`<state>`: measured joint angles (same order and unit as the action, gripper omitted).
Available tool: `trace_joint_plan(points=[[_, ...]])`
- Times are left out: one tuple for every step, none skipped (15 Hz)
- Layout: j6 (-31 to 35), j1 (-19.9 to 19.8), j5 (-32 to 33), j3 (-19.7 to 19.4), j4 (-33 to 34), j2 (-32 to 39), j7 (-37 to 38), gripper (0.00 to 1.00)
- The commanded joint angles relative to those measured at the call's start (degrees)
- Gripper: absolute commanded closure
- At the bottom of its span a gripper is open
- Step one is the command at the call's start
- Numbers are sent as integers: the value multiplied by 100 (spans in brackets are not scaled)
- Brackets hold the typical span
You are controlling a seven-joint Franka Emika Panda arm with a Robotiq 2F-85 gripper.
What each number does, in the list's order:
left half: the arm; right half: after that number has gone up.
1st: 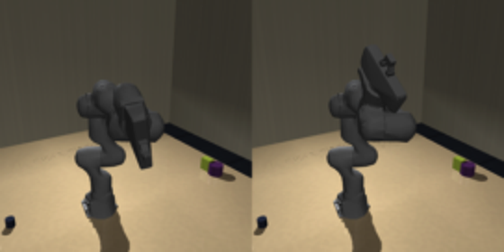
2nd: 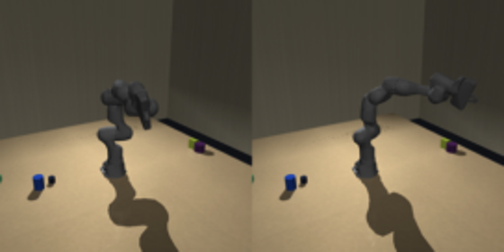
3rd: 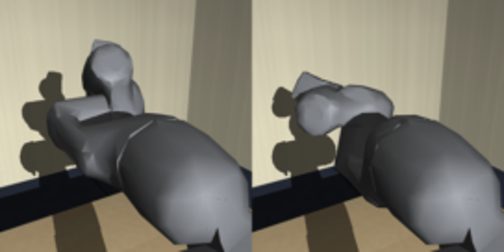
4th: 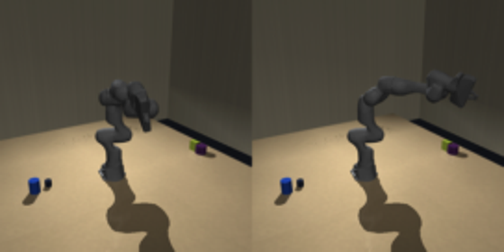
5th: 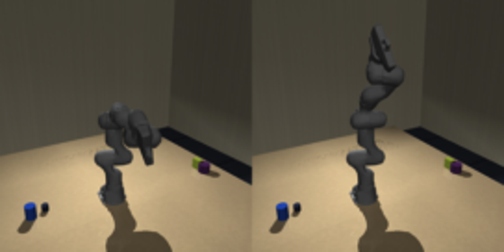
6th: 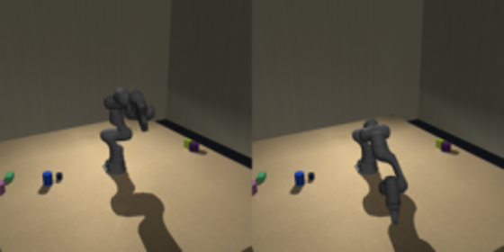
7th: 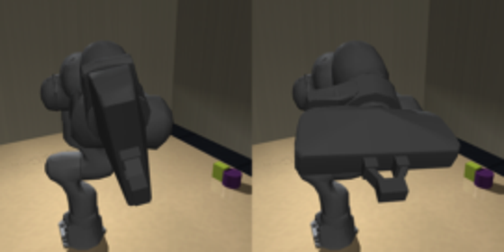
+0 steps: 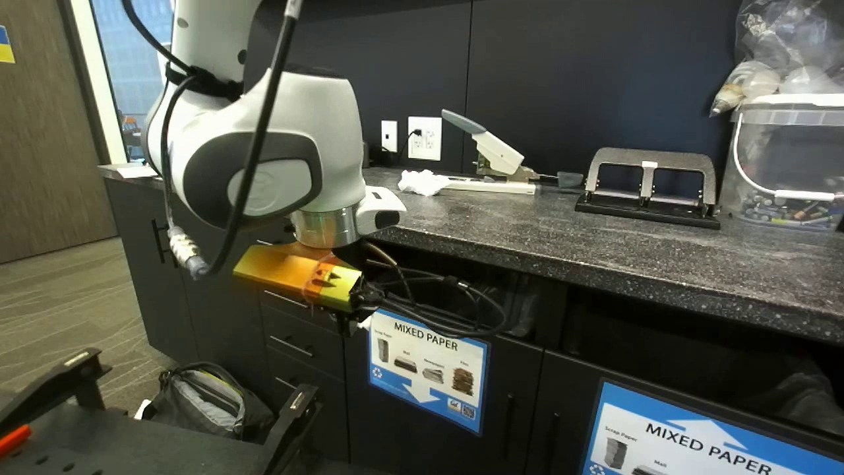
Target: Put all the white pieces of papers in the left bin
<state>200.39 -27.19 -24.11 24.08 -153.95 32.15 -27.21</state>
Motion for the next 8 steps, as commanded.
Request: trace_joint_plan(points=[[460,418,1260,-824,487,532,1421,92],[488,476,1611,-1015,619,645,1864,92],[501,520,1811,-1154,751,725,2178,92],[517,569,1949,-1271,909,838,2464,92],[563,606,2048,-1369,1032,928,2689,92],[559,642,2099,-1436,1202,1011,2892,92],[599,679,2135,-1494,1329,1097,3049,92],[601,722,2123,-1526,1492,1172,3192,92]])
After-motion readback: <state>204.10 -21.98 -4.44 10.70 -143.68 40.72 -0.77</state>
